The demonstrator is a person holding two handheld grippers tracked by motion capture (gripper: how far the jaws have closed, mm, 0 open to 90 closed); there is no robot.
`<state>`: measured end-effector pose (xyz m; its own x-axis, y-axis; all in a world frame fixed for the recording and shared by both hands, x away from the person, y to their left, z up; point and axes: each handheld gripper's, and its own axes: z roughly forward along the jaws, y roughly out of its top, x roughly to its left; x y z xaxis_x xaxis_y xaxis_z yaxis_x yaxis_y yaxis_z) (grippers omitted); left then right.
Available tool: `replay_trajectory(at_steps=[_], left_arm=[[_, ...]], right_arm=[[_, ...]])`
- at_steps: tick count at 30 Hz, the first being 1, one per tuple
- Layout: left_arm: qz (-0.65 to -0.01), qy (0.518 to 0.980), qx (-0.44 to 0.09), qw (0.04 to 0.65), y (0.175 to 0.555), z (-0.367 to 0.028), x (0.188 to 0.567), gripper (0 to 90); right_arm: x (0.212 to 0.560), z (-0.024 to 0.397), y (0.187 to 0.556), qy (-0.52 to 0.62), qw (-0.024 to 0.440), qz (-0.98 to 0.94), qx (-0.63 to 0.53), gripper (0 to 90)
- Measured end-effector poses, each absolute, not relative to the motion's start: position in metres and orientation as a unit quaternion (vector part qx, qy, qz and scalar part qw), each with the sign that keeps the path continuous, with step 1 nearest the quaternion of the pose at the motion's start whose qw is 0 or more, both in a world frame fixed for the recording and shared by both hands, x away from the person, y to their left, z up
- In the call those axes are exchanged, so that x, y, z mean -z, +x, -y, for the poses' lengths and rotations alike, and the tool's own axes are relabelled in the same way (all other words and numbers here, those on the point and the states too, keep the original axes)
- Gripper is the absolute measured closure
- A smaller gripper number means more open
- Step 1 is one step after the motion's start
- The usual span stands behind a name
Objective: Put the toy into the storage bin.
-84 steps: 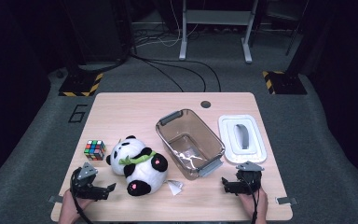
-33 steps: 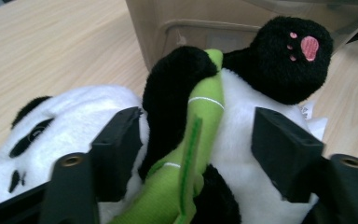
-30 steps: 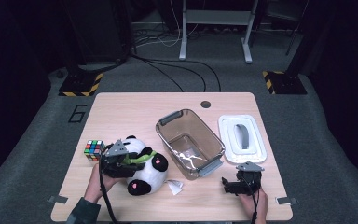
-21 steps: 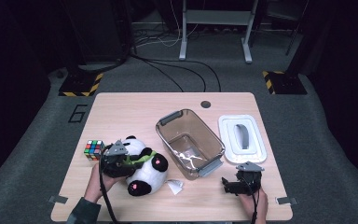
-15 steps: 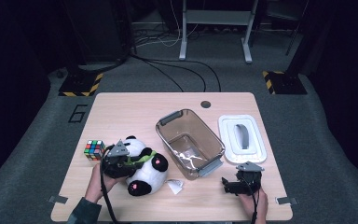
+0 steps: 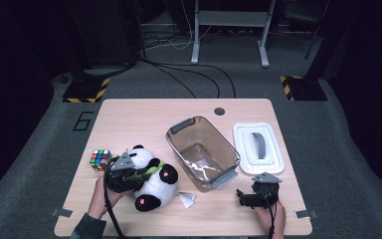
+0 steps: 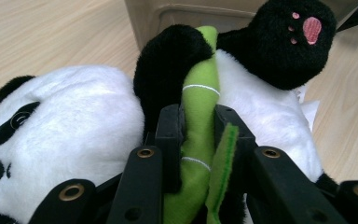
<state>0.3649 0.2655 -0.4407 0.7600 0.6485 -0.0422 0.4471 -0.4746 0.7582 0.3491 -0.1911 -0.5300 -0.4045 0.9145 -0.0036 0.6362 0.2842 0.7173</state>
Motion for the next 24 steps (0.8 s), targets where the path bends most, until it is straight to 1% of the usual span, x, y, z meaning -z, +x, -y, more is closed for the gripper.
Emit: replay_trajectory(at_steps=[5, 9, 12, 14, 16, 18, 20, 24], left_arm=[[-0.334, 0.846, -0.113, 0.400, 0.369, -0.267, 0.443, 65.0], [-0.331, 0.851, -0.111, 0.391, 0.370, -0.264, 0.443, 63.0], [-0.323, 0.857, -0.120, 0.383, 0.371, -0.259, 0.445, 63.4], [-0.322, 0.858, -0.116, 0.383, 0.371, -0.259, 0.446, 64.8], [-0.319, 0.857, -0.115, 0.387, 0.370, -0.260, 0.447, 67.3], [-0.318, 0.854, -0.125, 0.392, 0.367, -0.260, 0.449, 69.0], [-0.312, 0.853, -0.137, 0.395, 0.363, -0.260, 0.449, 70.3], [-0.299, 0.853, -0.140, 0.405, 0.360, -0.264, 0.447, 71.8]], right_arm=[[0.530, 0.191, 0.349, 0.502, 0.214, -0.773, -0.325, 0.5], [0.530, 0.191, 0.349, 0.502, 0.214, -0.773, -0.325, 0.5], [0.530, 0.191, 0.349, 0.502, 0.214, -0.772, -0.325, 0.5], [0.530, 0.191, 0.349, 0.502, 0.214, -0.772, -0.325, 0.5], [0.530, 0.191, 0.349, 0.502, 0.214, -0.772, -0.325, 0.6], [0.530, 0.191, 0.349, 0.502, 0.214, -0.773, -0.325, 0.5], [0.530, 0.191, 0.349, 0.502, 0.214, -0.773, -0.325, 0.6], [0.530, 0.191, 0.349, 0.502, 0.214, -0.772, -0.325, 0.6]])
